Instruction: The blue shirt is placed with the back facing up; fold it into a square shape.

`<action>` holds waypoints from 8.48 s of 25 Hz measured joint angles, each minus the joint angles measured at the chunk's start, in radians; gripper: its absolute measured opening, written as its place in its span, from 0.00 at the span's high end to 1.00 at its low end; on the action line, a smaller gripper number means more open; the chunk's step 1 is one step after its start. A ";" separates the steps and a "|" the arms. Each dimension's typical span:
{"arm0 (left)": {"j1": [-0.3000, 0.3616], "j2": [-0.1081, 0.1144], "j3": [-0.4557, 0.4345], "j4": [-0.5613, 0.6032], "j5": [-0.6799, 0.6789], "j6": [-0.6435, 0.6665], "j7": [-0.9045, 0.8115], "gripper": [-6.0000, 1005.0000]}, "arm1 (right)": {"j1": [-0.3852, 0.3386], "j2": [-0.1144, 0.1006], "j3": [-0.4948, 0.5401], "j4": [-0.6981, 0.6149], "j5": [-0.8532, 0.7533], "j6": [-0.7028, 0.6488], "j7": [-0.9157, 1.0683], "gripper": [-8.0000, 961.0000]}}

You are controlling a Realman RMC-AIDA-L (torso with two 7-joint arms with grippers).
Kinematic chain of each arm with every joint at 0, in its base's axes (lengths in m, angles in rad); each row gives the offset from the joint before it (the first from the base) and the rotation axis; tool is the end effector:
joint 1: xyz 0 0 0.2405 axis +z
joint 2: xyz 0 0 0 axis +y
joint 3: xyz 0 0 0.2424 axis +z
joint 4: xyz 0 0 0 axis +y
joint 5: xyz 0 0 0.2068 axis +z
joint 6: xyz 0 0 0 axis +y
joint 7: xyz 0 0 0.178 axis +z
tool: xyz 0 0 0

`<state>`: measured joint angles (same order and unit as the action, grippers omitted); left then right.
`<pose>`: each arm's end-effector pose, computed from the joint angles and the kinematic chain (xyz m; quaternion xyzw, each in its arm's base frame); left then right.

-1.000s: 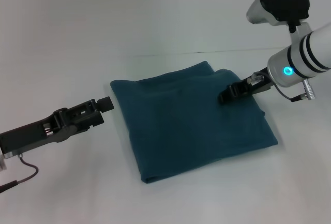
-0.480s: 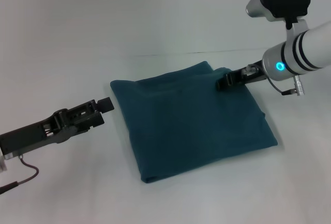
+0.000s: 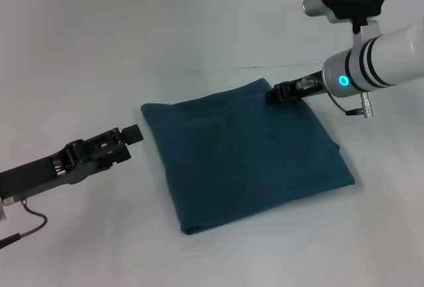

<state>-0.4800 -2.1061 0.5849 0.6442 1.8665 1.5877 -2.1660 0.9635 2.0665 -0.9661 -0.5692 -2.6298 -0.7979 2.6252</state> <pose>-0.2348 0.3327 -0.0050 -0.7274 -0.5713 -0.3788 0.0326 0.2044 0.4787 -0.0387 -0.8122 0.4737 0.0137 0.3402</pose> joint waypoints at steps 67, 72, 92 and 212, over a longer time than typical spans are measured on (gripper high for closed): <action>0.000 -0.005 0.026 -0.017 0.076 -0.108 -0.250 0.05 | -0.502 -0.249 0.437 -0.130 0.603 -0.768 -0.425 0.11; -0.053 -0.008 0.146 -0.051 0.083 -0.194 -0.256 0.05 | -0.544 -0.228 0.445 -0.119 0.579 -0.775 -0.510 0.05; -0.106 -0.013 0.202 -0.057 0.126 -0.265 -0.404 0.05 | -0.391 -0.294 0.438 -0.110 0.435 -0.734 -0.148 0.05; 0.027 0.010 0.017 0.054 0.337 -0.087 -0.414 0.43 | -0.220 -0.338 0.448 -0.041 0.318 -0.730 -0.037 0.05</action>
<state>-0.4533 -2.0960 0.6022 0.6982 2.2036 1.5006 -2.5803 0.7434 1.7280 -0.5185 -0.6105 -2.3120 -1.5279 2.5878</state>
